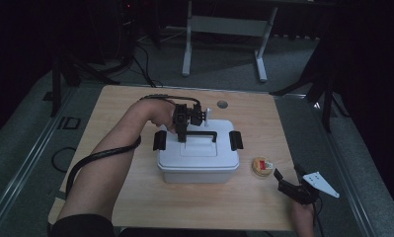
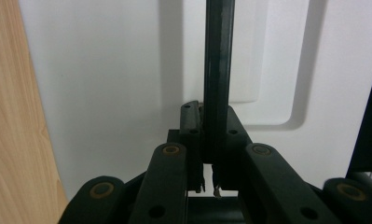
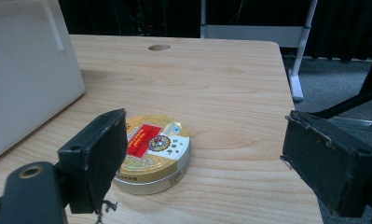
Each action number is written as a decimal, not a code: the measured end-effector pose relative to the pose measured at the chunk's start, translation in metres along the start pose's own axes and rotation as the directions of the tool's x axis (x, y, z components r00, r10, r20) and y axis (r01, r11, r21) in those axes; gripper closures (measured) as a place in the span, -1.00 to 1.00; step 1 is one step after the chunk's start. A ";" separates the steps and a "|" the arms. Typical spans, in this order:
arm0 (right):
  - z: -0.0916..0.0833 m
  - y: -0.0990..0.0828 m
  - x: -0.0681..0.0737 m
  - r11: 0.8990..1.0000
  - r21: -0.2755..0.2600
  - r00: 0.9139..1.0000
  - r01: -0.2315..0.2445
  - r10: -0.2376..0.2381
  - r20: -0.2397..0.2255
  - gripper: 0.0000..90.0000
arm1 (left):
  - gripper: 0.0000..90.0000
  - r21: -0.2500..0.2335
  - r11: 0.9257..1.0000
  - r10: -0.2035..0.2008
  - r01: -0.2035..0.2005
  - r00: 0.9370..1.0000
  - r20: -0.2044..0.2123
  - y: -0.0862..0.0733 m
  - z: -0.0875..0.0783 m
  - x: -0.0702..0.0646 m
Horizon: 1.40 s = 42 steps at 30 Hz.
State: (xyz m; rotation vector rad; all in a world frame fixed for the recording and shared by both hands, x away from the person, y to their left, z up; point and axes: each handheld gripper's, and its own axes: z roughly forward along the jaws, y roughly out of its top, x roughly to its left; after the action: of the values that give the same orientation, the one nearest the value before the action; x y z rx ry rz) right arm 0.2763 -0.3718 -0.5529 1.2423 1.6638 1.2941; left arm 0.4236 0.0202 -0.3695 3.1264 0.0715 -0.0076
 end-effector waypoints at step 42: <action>0.001 0.000 0.001 1.000 0.006 1.000 0.009 -0.009 0.002 -0.70 | 0.85 -0.047 0.996 -0.081 0.078 0.995 -0.064 -0.055 -0.065 -0.026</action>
State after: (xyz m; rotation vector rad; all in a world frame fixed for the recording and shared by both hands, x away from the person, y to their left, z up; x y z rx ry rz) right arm 0.2768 -0.3705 -0.5529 1.2376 1.6711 1.2826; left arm 0.3953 0.0750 -0.3053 3.0769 0.1939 0.0941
